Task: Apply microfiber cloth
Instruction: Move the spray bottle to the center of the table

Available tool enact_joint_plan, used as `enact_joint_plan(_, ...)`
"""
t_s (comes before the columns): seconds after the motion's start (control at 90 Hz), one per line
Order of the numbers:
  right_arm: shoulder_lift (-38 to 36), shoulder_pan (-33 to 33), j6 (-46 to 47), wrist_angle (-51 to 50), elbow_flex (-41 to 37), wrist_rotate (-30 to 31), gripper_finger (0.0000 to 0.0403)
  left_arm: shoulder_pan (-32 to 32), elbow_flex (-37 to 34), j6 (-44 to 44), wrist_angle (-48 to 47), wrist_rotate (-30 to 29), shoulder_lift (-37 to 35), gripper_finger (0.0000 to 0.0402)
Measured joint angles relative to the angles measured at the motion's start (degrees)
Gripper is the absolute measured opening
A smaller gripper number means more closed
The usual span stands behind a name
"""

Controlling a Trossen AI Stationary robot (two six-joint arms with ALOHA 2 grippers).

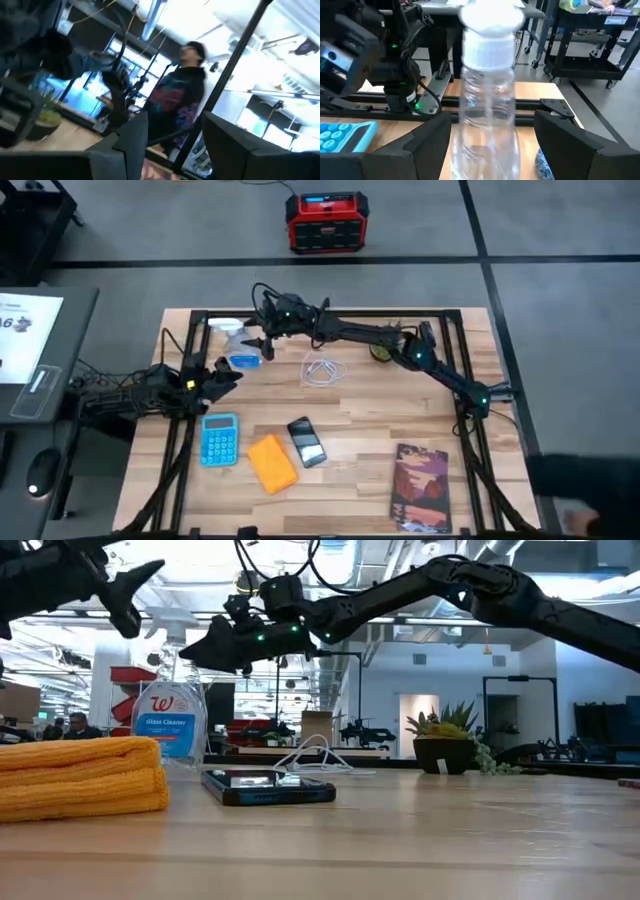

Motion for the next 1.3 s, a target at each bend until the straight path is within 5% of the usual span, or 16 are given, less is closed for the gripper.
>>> enact_joint_plan(0.822,5.7,0.1,5.7,8.1,0.1,-1.3,0.0265,0.0,0.0,-0.2,0.7,-0.1,0.0,0.0162)
enact_joint_plan(1.3,5.6,0.2,8.8,8.0,0.1,-1.3,0.0110,0.0,0.0,-0.5,0.6,-0.1,0.0,0.0162)
